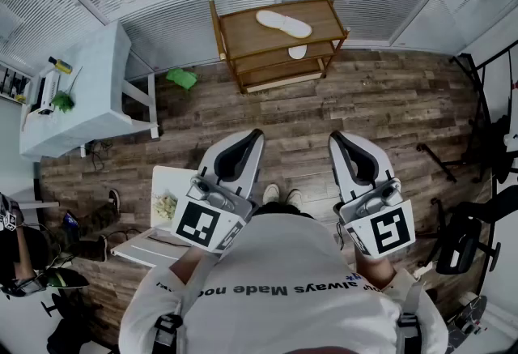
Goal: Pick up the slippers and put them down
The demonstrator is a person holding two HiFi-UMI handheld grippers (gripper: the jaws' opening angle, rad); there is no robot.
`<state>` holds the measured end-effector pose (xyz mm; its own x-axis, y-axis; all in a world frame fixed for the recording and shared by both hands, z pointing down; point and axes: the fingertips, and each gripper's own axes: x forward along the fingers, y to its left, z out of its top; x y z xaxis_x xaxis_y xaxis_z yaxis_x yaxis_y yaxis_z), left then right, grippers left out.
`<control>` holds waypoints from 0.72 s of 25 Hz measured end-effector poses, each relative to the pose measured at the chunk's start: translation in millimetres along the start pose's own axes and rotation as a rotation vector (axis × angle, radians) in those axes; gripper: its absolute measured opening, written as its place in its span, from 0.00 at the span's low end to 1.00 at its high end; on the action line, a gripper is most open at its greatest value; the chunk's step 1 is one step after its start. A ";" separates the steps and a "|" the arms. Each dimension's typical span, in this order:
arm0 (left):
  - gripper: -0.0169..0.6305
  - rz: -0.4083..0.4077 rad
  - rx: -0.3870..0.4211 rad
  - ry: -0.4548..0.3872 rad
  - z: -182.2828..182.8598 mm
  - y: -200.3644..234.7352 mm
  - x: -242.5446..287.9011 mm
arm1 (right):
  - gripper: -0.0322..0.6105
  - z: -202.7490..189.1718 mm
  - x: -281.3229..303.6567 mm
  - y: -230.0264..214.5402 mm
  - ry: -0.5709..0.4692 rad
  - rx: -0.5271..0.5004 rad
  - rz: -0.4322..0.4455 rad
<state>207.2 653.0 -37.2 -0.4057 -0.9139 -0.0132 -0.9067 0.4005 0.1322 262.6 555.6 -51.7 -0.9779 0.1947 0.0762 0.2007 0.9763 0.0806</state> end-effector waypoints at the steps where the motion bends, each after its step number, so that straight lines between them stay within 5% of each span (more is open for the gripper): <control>1: 0.05 -0.003 -0.001 -0.002 0.7 3.4 -2.2 | 0.07 0.1 3.5 3.0 0.004 -0.004 0.000; 18: 0.05 -0.040 -0.016 -0.014 -0.8 44.5 -4.2 | 0.07 0.3 39.3 9.1 -0.038 0.046 -0.049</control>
<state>168.7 674.6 -30.4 -0.3704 -0.9283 -0.0326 -0.9204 0.3621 0.1472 225.9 572.2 -48.2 -0.9881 0.1494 0.0354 0.1507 0.9879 0.0376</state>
